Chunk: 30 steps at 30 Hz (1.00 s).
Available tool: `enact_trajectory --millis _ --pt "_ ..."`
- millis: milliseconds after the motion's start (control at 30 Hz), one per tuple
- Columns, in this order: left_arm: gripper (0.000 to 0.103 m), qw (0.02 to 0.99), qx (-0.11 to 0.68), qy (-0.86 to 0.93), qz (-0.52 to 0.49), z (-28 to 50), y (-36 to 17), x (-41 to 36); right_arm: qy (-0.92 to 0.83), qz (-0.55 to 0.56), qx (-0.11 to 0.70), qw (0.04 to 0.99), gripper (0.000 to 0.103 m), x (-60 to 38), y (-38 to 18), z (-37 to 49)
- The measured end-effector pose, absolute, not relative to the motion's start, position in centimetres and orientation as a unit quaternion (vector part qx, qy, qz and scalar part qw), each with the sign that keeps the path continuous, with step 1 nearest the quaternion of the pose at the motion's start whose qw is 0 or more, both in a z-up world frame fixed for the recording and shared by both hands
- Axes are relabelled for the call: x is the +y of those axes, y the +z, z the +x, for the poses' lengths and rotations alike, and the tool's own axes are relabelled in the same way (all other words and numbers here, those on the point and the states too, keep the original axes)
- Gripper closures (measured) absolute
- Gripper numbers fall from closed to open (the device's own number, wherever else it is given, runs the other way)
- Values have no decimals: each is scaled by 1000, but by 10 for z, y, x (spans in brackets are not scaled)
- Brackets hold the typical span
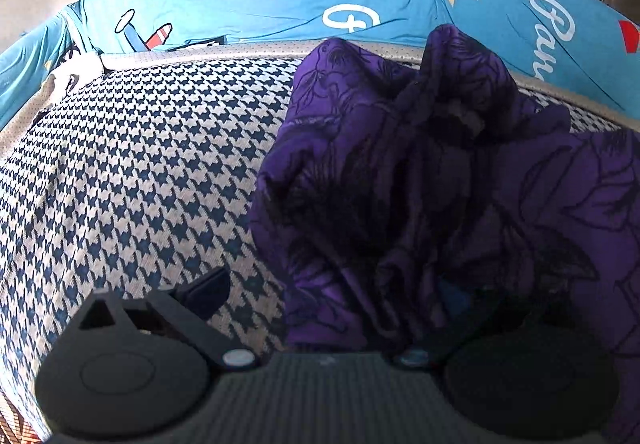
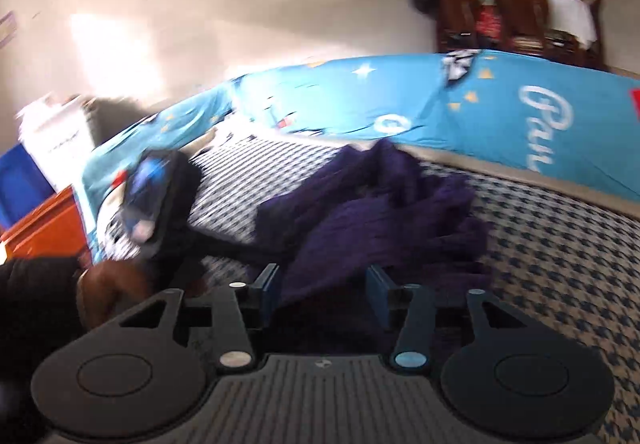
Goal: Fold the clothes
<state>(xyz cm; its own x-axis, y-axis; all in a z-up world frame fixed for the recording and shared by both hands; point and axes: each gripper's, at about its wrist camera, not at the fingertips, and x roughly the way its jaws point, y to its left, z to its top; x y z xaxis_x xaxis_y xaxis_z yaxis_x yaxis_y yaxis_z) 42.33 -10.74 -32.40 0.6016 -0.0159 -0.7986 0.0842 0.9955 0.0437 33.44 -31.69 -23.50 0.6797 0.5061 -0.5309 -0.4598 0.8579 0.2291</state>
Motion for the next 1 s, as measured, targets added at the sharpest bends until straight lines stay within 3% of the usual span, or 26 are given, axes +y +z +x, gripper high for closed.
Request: enact_trajectory --millis 333,533,800,1000 --pt "0 888 453 -44 66 409 -323 -105 120 178 344 914 38 -361 -264 400" --pt "0 887 456 -63 41 407 -309 -91 114 171 336 919 32 -353 -272 427" --pt "0 914 399 -63 -29 417 -265 -63 152 123 314 929 21 -333 -273 458" --pt "0 906 413 -63 -59 458 -271 -62 164 162 332 915 16 -334 -292 484"
